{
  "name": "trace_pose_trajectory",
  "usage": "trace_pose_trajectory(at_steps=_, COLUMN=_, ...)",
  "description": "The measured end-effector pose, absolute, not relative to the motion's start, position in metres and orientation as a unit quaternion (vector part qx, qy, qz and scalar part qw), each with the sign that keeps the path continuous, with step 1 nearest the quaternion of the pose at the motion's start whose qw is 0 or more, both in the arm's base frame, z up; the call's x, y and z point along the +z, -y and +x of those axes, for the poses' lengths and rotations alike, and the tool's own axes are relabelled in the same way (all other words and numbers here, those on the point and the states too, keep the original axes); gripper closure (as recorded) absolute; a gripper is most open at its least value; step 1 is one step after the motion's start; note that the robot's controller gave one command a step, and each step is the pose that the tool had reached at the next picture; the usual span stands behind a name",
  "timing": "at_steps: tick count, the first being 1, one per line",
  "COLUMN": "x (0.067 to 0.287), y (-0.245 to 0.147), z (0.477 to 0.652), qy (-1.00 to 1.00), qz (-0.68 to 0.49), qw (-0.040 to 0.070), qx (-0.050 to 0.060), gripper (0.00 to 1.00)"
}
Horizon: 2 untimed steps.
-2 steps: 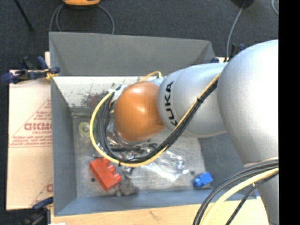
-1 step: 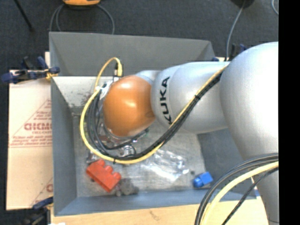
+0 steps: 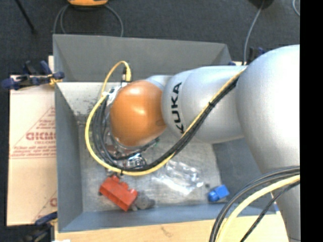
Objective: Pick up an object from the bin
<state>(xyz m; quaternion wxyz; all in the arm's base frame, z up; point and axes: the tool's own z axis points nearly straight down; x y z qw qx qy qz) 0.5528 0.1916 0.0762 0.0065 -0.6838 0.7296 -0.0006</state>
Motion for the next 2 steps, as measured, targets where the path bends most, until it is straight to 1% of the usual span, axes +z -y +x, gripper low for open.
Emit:
trace_pose_trajectory(at_steps=1, x=0.204, y=-0.196, z=0.55, qy=-0.727, qz=-0.686, qw=0.005, qx=-0.002, gripper=1.0)
trace_pose_trajectory(at_steps=2, x=0.16, y=-0.211, z=0.543, qy=-0.766, qz=-0.642, qw=0.001, qx=0.002, gripper=1.0)
